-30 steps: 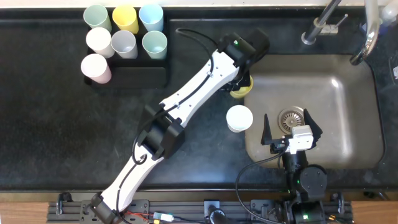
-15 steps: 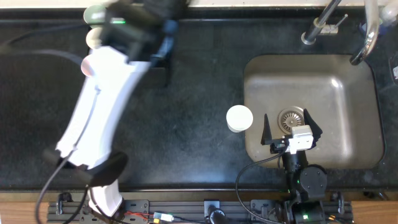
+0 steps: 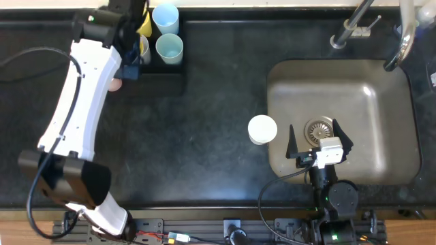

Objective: Store Cups

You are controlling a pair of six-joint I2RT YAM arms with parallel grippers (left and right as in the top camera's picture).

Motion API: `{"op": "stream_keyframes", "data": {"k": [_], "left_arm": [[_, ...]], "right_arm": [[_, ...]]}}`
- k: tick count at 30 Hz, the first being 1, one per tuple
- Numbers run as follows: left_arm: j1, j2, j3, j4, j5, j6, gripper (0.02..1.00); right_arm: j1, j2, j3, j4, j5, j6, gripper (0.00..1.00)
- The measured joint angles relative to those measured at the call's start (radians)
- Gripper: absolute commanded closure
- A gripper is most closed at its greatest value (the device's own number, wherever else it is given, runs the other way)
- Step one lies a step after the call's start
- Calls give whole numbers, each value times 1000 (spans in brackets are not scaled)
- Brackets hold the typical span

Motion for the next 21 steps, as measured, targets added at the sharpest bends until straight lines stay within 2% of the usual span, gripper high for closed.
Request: {"op": "stream_keyframes", "data": {"k": [11,21], "left_arm": [[85,-16,-182,109,158,-5,982],[97,-18,-285,166,201,-16,982]], "right_arm": [[0,0,0,0,0,0,7],[0,0,0,0,0,0,3]]}}
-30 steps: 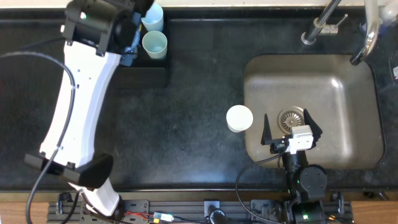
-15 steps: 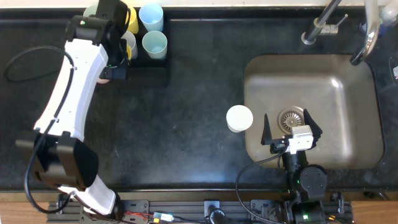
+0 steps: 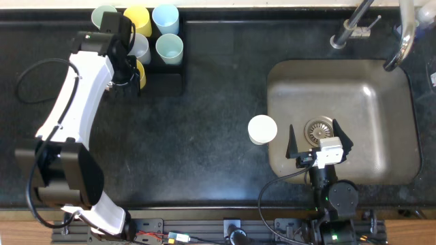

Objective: Store Cups

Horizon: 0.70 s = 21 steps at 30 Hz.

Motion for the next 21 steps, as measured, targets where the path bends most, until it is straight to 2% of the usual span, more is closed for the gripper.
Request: {"op": "stream_keyframes", "data": {"k": [21], "left_arm": [[1,18,-11,42,-16,0,982]], "right_arm": [[0,0,0,0,0,0,7]]}}
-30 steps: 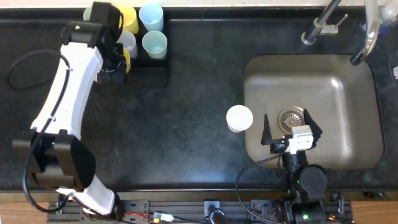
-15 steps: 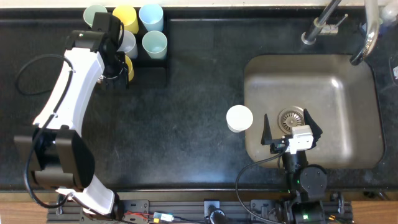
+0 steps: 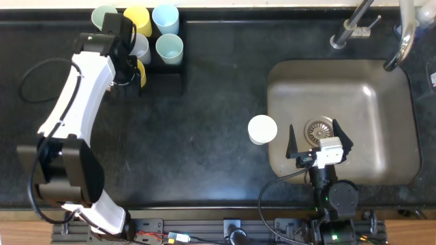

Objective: Store Cups

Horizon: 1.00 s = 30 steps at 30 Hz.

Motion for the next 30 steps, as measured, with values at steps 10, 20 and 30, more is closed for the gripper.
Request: {"op": "stream_keyframes", "data": {"k": [10,20,30], "left_arm": [[2,27,0,21,-3,0,956],[2,49,0,30,-18,0,925],[2,61,0,73,-25,0,888]], "right_arm": [[0,0,0,0,0,0,5],[0,0,0,0,0,0,7],[0,0,0,0,0,0,5]]}}
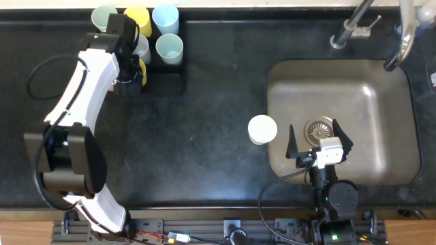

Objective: Store Cups

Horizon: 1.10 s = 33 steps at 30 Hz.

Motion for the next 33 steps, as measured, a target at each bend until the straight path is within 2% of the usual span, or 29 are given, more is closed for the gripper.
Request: {"op": "stream_keyframes", "data": {"k": [15,20,25,33], "left_arm": [[21,0,0,0,0,0,820],[21,0,0,7,0,0,825],[21,0,0,23,2,0,869],[21,0,0,24,16,0,862]], "right_arm": [[0,0,0,0,0,0,5],[0,0,0,0,0,0,3],[0,0,0,0,0,0,3],[0,0,0,0,0,0,5]]}}
